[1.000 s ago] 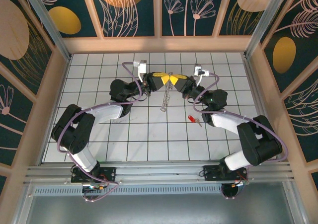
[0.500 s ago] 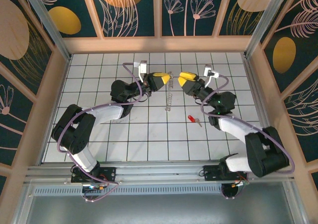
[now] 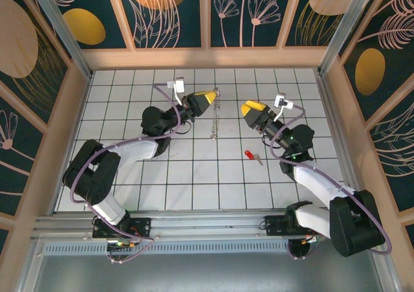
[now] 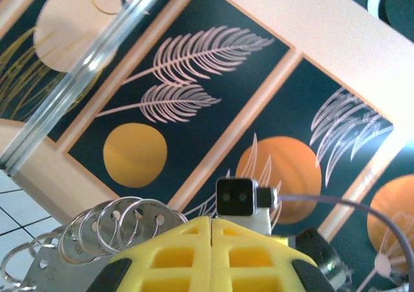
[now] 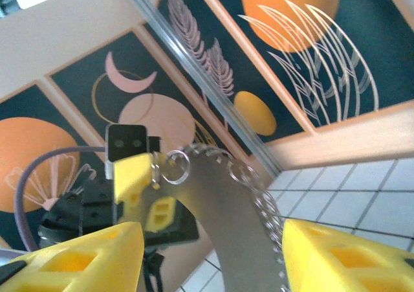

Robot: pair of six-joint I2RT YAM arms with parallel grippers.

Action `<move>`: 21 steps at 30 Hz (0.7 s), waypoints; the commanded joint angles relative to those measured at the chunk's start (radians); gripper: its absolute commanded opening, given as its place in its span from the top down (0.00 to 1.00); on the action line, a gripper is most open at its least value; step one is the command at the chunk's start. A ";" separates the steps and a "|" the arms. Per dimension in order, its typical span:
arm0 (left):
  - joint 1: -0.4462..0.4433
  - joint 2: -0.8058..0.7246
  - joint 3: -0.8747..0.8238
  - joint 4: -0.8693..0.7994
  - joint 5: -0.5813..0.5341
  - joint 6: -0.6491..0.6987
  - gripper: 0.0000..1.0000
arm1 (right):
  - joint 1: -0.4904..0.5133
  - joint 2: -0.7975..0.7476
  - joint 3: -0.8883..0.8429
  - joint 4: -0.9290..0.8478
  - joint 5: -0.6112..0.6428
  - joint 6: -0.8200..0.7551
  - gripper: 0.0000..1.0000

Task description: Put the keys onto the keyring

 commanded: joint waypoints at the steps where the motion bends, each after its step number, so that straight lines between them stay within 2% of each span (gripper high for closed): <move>1: -0.004 -0.066 -0.026 -0.005 -0.146 -0.071 1.00 | -0.002 -0.013 -0.023 -0.015 0.043 -0.018 0.41; 9: -0.004 -0.163 -0.039 -0.243 -0.321 -0.051 1.00 | -0.005 -0.020 -0.060 -0.030 0.100 -0.002 0.41; 13: -0.004 -0.183 -0.034 -0.316 -0.352 -0.041 1.00 | -0.004 -0.023 -0.069 -0.037 0.119 0.003 0.40; 21: -0.004 -0.192 -0.026 -0.354 -0.360 -0.018 1.00 | -0.009 -0.026 -0.064 -0.080 0.137 0.003 0.40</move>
